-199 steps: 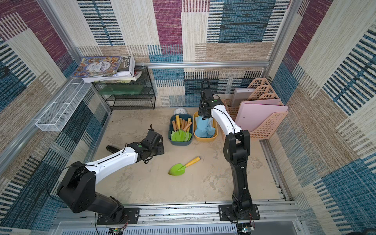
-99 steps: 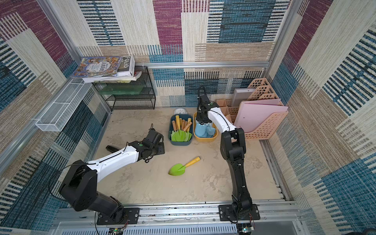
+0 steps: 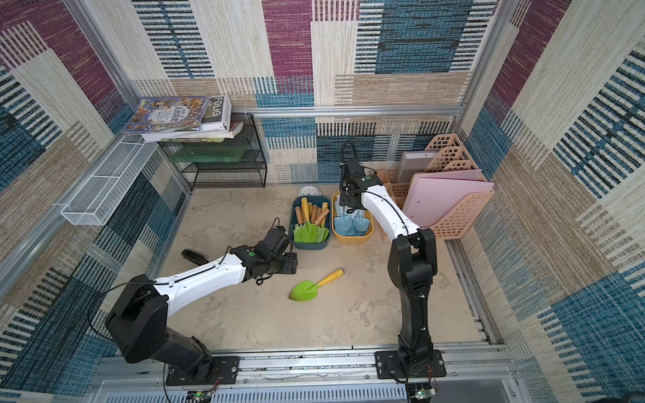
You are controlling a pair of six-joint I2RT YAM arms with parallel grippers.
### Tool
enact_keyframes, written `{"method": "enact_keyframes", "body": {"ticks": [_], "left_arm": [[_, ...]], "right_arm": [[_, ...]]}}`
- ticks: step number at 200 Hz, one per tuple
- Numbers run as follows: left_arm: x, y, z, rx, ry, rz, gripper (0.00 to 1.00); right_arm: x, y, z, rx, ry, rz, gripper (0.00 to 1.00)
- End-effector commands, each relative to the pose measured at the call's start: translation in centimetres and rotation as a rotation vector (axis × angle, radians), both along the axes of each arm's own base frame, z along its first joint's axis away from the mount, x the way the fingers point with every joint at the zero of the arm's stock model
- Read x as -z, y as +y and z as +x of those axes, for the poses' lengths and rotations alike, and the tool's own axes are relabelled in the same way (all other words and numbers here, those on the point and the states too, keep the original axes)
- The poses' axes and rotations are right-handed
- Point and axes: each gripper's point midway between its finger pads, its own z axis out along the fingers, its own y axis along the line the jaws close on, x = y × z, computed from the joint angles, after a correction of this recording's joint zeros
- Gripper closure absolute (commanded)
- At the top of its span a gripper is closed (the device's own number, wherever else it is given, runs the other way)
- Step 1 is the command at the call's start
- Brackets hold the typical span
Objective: Sort the small shovels by color and place them into the storage box
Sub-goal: Place the shovel in the storage box, then pick up the shovel from the center of the board.
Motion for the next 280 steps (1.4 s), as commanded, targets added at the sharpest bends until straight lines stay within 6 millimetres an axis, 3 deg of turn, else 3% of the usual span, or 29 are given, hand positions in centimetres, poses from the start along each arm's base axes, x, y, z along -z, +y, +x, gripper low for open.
{"method": "enact_keyframes", "body": {"ticks": [1,32,70,149,190,211,231,250,280], "left_arm": [[-0.4,-3.3,-1.1,0.19,-0.003,-0.04,0.27],[-0.5,-7.4,-2.7,0.415,0.007,-0.052,0.28],[1.1,-10.8,-4.0,0.593,0.039,0.042,0.28],[5.4,-13.0,-3.3,0.647,0.096,0.13,0.34],[7.9,-13.0,-4.0,0.666,0.167,0.188,0.5],[8.4,-13.2,-4.4,0.645,0.195,0.168,0.74],[7.5,-13.6,-4.3,0.618,0.19,0.146,1.0],[4.7,-13.5,-3.5,0.587,0.14,0.143,1.0],[-3.2,-11.4,0.4,0.488,-0.044,0.216,1.0]], "right_arm": [[-0.8,-0.8,-1.7,0.017,-0.029,0.012,0.4],[0.4,-1.9,-5.2,0.014,-0.006,0.067,0.4],[1.8,-4.1,-7.8,0.043,0.008,0.148,0.41],[2.8,-6.1,-8.6,0.062,0.009,0.198,0.41],[3.7,-6.7,-9.3,0.065,0.016,0.217,0.42],[4.1,-7.2,-9.4,0.073,0.013,0.227,0.42],[4.4,-7.5,-9.4,0.079,0.017,0.237,0.42],[4.3,-7.6,-9.3,0.077,0.014,0.235,0.43],[4.2,-7.7,-9.1,0.068,0.007,0.229,0.43]]}}
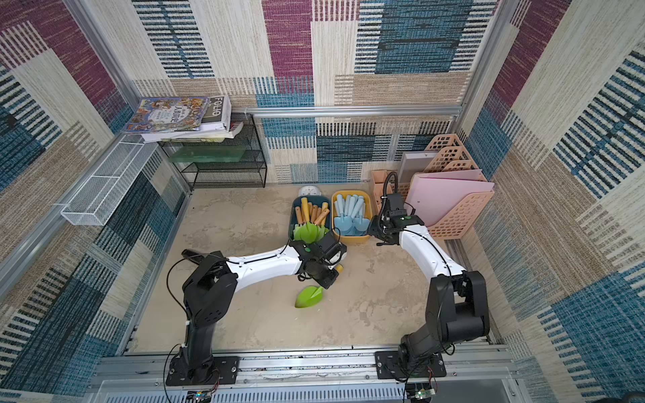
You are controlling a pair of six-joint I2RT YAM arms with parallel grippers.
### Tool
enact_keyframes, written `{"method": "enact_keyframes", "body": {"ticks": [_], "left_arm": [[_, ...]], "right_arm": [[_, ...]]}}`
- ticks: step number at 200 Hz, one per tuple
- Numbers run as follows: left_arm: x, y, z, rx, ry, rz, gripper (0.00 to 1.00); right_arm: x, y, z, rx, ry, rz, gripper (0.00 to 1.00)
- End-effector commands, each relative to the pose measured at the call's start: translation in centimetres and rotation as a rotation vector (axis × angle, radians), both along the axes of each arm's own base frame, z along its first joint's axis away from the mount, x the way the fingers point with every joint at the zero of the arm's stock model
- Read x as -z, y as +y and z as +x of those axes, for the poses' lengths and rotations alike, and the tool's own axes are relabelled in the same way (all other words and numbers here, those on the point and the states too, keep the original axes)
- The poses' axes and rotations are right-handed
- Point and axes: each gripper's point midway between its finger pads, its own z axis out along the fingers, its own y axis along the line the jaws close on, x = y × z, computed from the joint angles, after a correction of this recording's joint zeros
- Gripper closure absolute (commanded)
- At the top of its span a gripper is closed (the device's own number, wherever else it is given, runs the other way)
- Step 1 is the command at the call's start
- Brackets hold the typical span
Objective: Sort the small shovels by color and place them into the storage box
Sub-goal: Pick up the shovel from the center of the board, then place the shovel in the storage box.
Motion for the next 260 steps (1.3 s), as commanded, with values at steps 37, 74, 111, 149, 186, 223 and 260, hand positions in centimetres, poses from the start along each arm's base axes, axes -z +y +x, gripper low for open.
{"method": "enact_keyframes", "body": {"ticks": [37,74,111,149,186,223,260], "left_arm": [[-13.9,6.4,12.3,-0.34,-0.348,-0.06,1.0],[-14.7,8.7,21.2,-0.508,-0.406,-0.168,1.0],[-12.2,7.4,24.9,-0.516,-0.385,-0.171,1.0],[-9.0,7.1,25.5,-0.55,-0.33,-0.146,1.0],[-6.3,6.7,25.0,-0.553,-0.279,-0.148,0.9],[-6.1,6.9,24.6,-0.557,-0.263,-0.145,0.52],[-7.6,7.3,23.8,-0.556,-0.305,-0.169,0.35]], "right_arm": [[-0.7,0.1,0.9,-0.024,-0.041,-0.003,0.43],[0.0,0.6,1.0,-0.041,-0.028,0.014,0.44],[0.5,0.5,0.9,-0.044,-0.018,0.002,0.44],[1.4,0.7,1.3,-0.051,-0.003,0.009,0.44],[2.1,0.7,1.4,-0.057,0.005,0.0,0.44],[2.0,0.2,1.4,-0.046,0.0,-0.02,0.44],[1.9,-1.7,1.4,-0.008,-0.002,-0.079,0.43]]}}
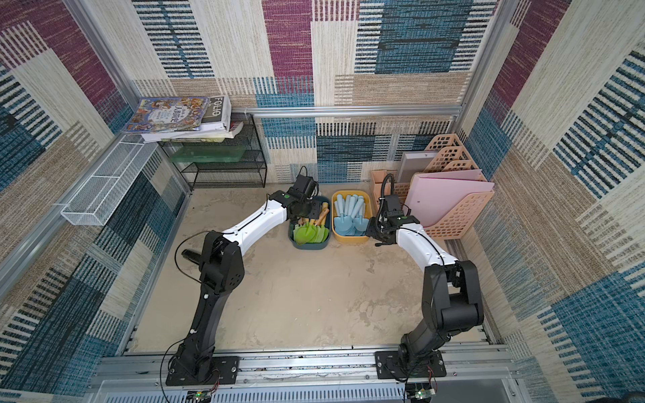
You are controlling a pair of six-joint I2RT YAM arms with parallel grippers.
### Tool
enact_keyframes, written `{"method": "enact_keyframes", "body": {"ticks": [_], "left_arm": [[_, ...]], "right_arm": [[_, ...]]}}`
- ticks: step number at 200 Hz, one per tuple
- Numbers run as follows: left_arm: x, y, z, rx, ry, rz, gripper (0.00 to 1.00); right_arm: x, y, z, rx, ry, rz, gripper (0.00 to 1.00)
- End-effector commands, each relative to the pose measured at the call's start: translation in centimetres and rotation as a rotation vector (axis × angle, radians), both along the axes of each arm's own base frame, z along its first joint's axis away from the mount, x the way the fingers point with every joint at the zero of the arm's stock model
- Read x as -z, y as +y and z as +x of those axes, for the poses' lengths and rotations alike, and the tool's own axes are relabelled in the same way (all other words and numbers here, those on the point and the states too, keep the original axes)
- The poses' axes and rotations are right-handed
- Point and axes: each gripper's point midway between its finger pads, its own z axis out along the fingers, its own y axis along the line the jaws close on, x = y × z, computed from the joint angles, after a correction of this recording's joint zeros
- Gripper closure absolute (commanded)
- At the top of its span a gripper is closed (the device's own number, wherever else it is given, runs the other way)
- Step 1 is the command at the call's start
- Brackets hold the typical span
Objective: Sort the small shovels by color and place them into the storage box
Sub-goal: Place the shovel in the storage box.
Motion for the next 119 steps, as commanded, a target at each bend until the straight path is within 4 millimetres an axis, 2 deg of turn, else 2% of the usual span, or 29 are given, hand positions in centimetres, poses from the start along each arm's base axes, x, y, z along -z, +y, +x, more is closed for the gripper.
{"method": "enact_keyframes", "body": {"ticks": [1,19,37,48,66,82,98,107,114,117,119], "left_arm": [[-2.1,-0.1,0.2,-0.002,-0.069,-0.031,0.35],[-4.2,0.8,0.3,-0.023,-0.126,-0.02,0.35],[-7.0,3.5,-0.1,-0.103,-0.23,0.023,0.35],[-9.1,5.7,-1.3,-0.161,-0.313,0.03,0.35],[-10.7,9.8,-4.9,-0.248,-0.388,0.035,0.35],[-9.9,14.2,-8.5,-0.346,-0.395,0.106,0.36],[-8.2,20.0,-11.7,-0.469,-0.401,0.247,0.32],[-7.1,23.8,-13.2,-0.566,-0.39,0.316,0.25],[-6.3,26.8,-14.2,-0.653,-0.374,0.338,0.14],[-6.0,28.1,-14.7,-0.692,-0.368,0.346,0.03],[-5.8,28.8,-14.9,-0.714,-0.365,0.35,0.01]], "right_arm": [[-0.5,-1.6,0.3,0.029,-0.021,-0.054,0.43],[-0.9,-3.1,0.4,0.06,-0.029,-0.064,0.43],[-1.4,-5.8,0.2,0.137,-0.037,-0.111,0.43],[-1.5,-7.8,-0.4,0.198,-0.037,-0.155,0.42],[-0.9,-10.3,-1.6,0.255,-0.021,-0.235,0.41],[0.1,-12.1,-2.6,0.313,0.004,-0.297,0.41],[-0.1,-14.0,-3.3,0.405,-0.032,-0.369,0.4],[-0.6,-15.1,-3.7,0.466,-0.068,-0.412,0.39],[-1.1,-15.9,-4.0,0.512,-0.103,-0.446,0.38],[-1.3,-16.2,-4.1,0.53,-0.118,-0.459,0.37],[-1.4,-16.4,-4.2,0.54,-0.127,-0.467,0.37]]}}
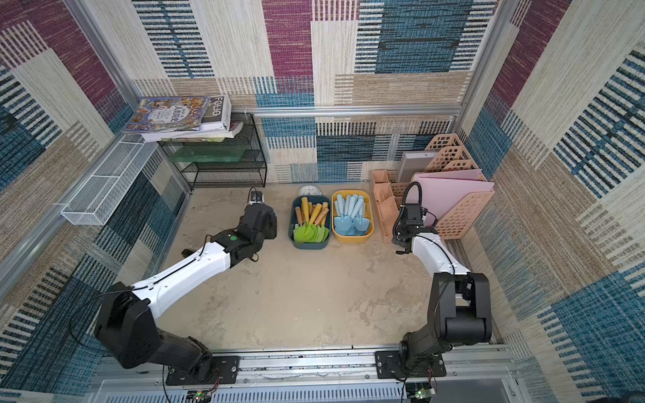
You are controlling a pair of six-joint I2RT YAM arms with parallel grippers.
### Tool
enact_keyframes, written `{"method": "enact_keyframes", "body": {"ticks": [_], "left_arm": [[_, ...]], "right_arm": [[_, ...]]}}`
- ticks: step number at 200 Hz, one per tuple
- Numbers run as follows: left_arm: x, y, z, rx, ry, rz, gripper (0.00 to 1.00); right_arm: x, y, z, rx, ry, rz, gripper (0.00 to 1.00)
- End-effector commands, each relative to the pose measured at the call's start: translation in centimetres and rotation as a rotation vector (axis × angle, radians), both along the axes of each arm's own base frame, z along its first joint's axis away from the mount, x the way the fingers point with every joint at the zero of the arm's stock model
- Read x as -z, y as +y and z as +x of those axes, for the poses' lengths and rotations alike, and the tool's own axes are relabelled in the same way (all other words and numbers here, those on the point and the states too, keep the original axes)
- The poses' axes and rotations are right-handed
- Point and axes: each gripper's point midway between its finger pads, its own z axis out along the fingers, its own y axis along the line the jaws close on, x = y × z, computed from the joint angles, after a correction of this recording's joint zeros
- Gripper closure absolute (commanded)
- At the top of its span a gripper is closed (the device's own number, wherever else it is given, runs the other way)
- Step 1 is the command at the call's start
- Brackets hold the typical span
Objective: Sort the small shovels by color and place them into the storage box
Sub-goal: Place the shovel in the storage box, then reset both arms
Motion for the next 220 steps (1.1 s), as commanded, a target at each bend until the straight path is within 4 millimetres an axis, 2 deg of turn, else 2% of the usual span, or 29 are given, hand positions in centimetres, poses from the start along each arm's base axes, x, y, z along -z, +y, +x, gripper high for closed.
{"method": "enact_keyframes", "body": {"ticks": [1,10,21,35,55,71,79,94,113,116,119,123,127,144,174,191,202,220], "left_arm": [[0.6,9.8,-2.8,-0.347,-0.054,0.1,0.0],[1.1,12.7,-3.8,-0.443,-0.078,0.1,0.0],[1.4,14.8,-4.3,-0.5,-0.133,0.123,0.0],[2.3,16.2,-3.9,-0.508,-0.157,0.145,0.0],[5.7,18.0,-2.6,-0.495,-0.05,0.125,0.0],[8.0,18.1,-0.9,-0.458,0.05,0.15,0.0],[8.7,17.9,0.3,-0.422,0.047,0.176,0.0],[10.2,17.2,1.7,-0.341,0.046,0.176,0.0],[10.7,16.6,2.4,-0.281,0.076,0.157,0.0],[10.7,16.4,2.4,-0.269,0.077,0.153,0.0],[10.8,16.2,2.4,-0.259,0.078,0.145,0.0],[10.8,16.2,2.4,-0.249,0.074,0.14,0.0],[10.8,16.1,2.3,-0.247,0.07,0.139,0.0],[10.7,15.9,2.2,-0.223,0.052,0.117,0.0],[9.9,15.7,0.4,-0.19,-0.084,0.051,0.0],[10.1,15.5,0.2,-0.151,-0.101,0.009,0.0],[10.4,15.3,0.7,-0.131,-0.076,0.004,0.0],[10.6,14.8,0.9,-0.09,-0.073,-0.015,0.0]], "right_arm": [[-2.5,-3.7,-0.4,0.172,-0.133,-0.179,0.37],[-3.2,-4.6,-0.6,0.213,-0.176,-0.223,0.35],[-3.6,-5.3,-0.6,0.252,-0.212,-0.264,0.33],[-3.7,-5.8,0.0,0.251,-0.23,-0.311,0.3],[-2.2,-6.2,0.9,0.208,-0.177,-0.409,0.26],[0.2,-6.2,1.0,0.205,-0.125,-0.391,0.25],[0.9,-6.1,1.0,0.204,-0.14,-0.402,0.25],[0.8,-5.5,1.0,0.202,-0.225,-0.433,0.24],[0.2,-3.5,2.2,0.11,-0.299,-0.436,0.23],[0.4,-3.2,2.4,0.077,-0.299,-0.439,0.21],[0.4,-2.9,2.5,0.063,-0.304,-0.442,0.07],[0.4,-2.5,2.7,0.045,-0.303,-0.442,0.0],[0.3,-2.2,2.9,0.03,-0.309,-0.449,0.04],[0.0,-1.4,2.9,-0.015,-0.338,-0.45,0.05],[-1.3,-1.2,0.8,-0.03,-0.469,-0.425,0.05],[-1.3,-1.2,0.5,-0.042,-0.49,-0.406,0.05],[-1.0,-0.8,1.2,-0.099,-0.485,-0.386,0.05],[-0.2,2.9,3.7,-0.397,-0.483,-0.301,0.05]]}}
